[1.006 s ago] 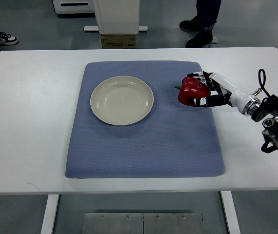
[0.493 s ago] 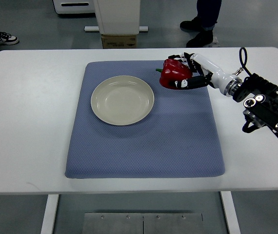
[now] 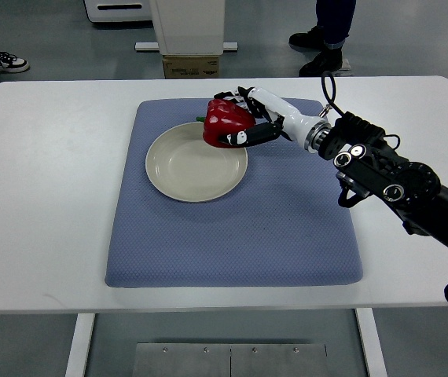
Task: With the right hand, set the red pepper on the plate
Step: 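Carry the held pepper with the right hand over the cream plate, then lower the pepper onto the plate and open the right hand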
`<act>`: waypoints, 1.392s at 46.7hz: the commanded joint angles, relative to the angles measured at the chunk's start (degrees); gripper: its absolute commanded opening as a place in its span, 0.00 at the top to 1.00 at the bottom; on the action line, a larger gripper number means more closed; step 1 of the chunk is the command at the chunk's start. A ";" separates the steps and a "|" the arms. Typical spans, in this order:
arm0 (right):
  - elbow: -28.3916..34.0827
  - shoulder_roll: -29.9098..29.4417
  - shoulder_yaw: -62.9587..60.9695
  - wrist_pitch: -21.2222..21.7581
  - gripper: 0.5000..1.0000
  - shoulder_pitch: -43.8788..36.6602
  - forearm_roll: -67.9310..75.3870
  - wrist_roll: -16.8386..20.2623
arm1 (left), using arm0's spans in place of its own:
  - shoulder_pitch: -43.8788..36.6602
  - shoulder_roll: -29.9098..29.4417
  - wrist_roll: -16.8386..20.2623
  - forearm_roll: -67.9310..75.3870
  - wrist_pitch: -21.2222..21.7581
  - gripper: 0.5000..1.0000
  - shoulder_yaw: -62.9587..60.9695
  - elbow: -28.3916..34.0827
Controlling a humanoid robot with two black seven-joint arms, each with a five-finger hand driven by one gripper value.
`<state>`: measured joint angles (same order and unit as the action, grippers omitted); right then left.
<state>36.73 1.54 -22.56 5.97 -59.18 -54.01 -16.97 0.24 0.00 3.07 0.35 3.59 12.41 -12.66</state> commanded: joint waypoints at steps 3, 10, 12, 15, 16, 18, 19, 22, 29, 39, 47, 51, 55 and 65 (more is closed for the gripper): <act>-0.25 -1.54 0.67 -0.43 1.00 0.03 -0.04 -0.08 | -0.06 0.00 0.01 0.00 0.01 0.00 -0.02 0.01; -0.25 -1.54 2.87 -0.52 1.00 0.03 -0.04 -0.16 | 0.02 0.00 0.01 0.00 0.01 0.00 -0.02 0.01; -0.25 -1.54 3.22 -0.61 1.00 0.03 -0.04 -0.25 | 0.02 0.00 0.01 0.00 0.01 0.00 -0.02 0.01; -0.08 -1.54 3.84 -0.61 1.00 0.11 -0.04 -0.51 | 0.02 0.00 0.01 0.00 0.01 0.00 -0.02 0.00; 0.01 -1.54 4.01 -0.61 1.00 0.11 -0.04 -0.60 | -0.06 0.00 0.01 0.00 0.01 0.00 -0.02 0.01; 0.19 -1.54 4.19 -0.61 1.00 0.29 -0.04 -0.69 | -0.06 0.00 0.01 0.00 0.01 0.00 -0.02 0.01; 0.27 -1.54 4.19 -0.61 1.00 0.46 -0.04 -0.69 | 0.02 0.00 0.01 0.00 0.01 0.00 -0.02 0.01; 0.45 -1.54 4.28 -0.61 1.00 0.73 -0.04 -0.69 | -0.06 0.00 0.01 0.00 0.01 0.00 -0.02 0.01; 0.71 -1.54 4.63 -0.52 1.00 1.17 -0.04 -1.22 | -0.06 0.00 0.01 0.00 0.01 0.00 -0.02 0.01; 2.47 -1.54 5.60 -0.52 1.00 1.26 0.05 -1.13 | -0.06 0.00 0.01 0.00 0.01 0.00 -0.02 0.01; 2.91 -1.54 5.86 -0.52 1.00 1.26 0.05 -0.87 | 0.02 0.00 0.01 0.00 0.01 0.00 -0.02 0.01; 3.44 -1.54 5.86 -0.52 1.00 1.35 0.05 -0.69 | 0.02 0.00 0.01 0.00 0.01 0.00 -0.02 0.01; 3.61 -1.54 5.86 -0.52 1.00 1.61 0.05 -0.60 | -0.06 0.00 0.01 0.00 0.01 0.00 -0.02 0.01; 3.70 -1.54 5.86 -0.52 1.00 2.14 0.05 -0.60 | -0.06 0.00 0.01 0.00 0.01 0.00 -0.02 0.01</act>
<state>40.44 0.00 -16.66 5.45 -57.17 -53.96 -17.49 0.18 0.00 3.07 0.35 3.60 12.40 -12.67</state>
